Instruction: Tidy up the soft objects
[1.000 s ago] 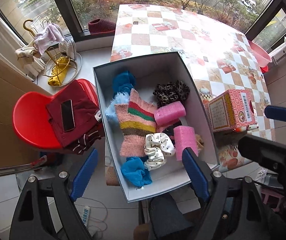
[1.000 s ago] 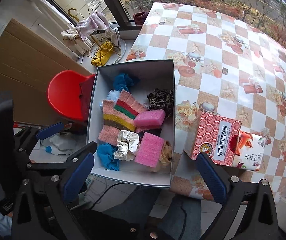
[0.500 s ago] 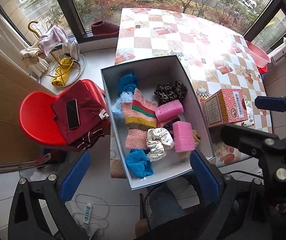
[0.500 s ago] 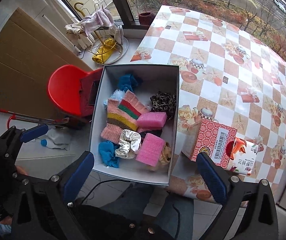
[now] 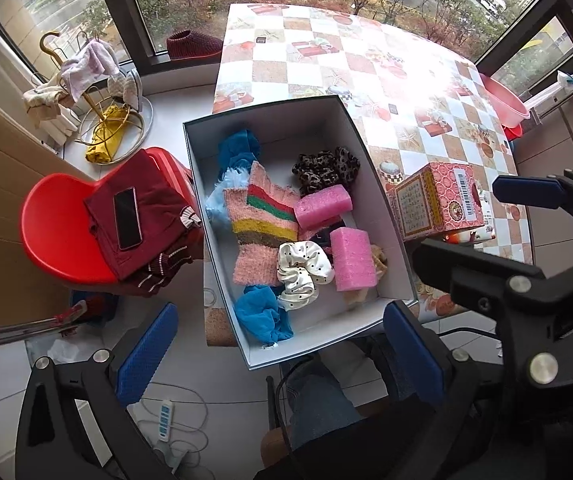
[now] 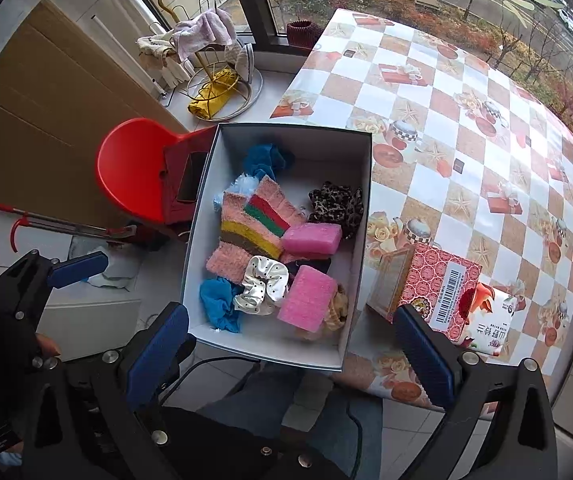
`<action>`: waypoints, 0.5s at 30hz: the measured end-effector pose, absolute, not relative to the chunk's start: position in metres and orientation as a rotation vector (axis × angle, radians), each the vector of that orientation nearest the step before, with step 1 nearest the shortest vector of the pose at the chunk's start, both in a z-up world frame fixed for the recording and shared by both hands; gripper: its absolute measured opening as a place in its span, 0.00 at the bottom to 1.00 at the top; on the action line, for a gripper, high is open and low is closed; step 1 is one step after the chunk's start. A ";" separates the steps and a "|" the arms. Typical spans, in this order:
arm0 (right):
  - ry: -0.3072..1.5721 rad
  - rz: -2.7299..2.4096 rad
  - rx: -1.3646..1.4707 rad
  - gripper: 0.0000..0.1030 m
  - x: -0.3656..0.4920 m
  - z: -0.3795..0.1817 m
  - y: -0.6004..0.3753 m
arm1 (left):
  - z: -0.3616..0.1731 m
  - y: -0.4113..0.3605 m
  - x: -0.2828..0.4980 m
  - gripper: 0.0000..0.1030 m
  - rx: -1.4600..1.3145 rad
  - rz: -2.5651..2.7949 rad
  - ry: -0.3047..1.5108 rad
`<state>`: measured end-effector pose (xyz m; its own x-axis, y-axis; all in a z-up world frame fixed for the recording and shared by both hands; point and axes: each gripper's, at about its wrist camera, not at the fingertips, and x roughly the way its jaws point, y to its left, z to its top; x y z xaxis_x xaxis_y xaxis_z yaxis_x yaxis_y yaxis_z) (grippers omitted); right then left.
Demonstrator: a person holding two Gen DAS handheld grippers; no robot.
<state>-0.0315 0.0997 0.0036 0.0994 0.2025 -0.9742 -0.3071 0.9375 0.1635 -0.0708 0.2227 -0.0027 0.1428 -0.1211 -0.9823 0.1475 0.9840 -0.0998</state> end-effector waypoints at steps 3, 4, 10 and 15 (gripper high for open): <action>1.425 0.379 -0.093 1.00 -0.032 0.003 0.101 | -0.004 0.224 -0.071 0.99 0.011 -0.193 1.423; 1.427 0.380 -0.094 1.00 -0.032 0.002 0.102 | -0.005 0.224 -0.072 0.99 0.011 -0.188 1.421; 1.436 0.382 -0.098 1.00 -0.034 -0.001 0.103 | -0.004 0.226 -0.073 0.99 0.020 -0.164 1.416; 1.441 0.378 -0.102 1.00 -0.036 -0.003 0.104 | -0.008 0.228 -0.074 0.99 0.009 -0.155 1.427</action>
<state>-0.0357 0.1041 -0.0027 0.0820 0.1917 -0.9780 -0.3127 0.9367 0.1573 -0.0738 0.2278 -0.0079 0.1350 -0.1017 -0.9856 0.1121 0.9899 -0.0868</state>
